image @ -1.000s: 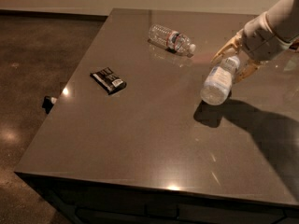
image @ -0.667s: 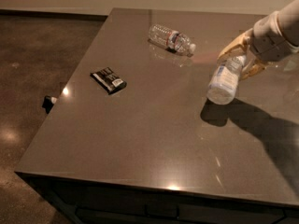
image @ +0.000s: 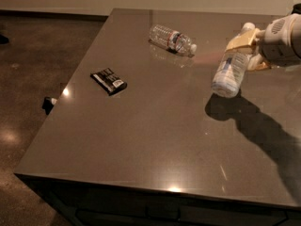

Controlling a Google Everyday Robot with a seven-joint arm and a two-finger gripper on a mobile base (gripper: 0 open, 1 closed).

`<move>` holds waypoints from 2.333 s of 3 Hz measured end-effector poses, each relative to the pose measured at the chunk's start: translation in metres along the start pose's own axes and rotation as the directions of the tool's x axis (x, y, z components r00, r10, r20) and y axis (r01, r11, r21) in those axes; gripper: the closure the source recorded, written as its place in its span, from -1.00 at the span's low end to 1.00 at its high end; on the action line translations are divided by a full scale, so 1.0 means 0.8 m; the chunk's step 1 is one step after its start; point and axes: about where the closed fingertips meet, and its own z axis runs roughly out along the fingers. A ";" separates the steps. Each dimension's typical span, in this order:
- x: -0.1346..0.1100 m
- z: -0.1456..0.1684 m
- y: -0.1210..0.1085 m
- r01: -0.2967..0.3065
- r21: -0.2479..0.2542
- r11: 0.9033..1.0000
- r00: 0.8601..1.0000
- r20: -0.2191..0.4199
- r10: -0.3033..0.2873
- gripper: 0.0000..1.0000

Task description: Place blue plastic bottle upright

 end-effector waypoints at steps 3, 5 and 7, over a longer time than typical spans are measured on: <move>0.023 -0.016 -0.036 0.212 0.043 0.976 0.944 -0.267 -0.193 1.00; 0.019 -0.014 -0.037 0.174 0.089 0.981 0.950 -0.277 -0.143 1.00; 0.021 -0.008 -0.034 0.153 0.275 0.949 0.914 -0.404 -0.030 1.00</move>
Offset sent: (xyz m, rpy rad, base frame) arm 0.0063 0.0025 0.0413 -0.1574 -0.3839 -0.0323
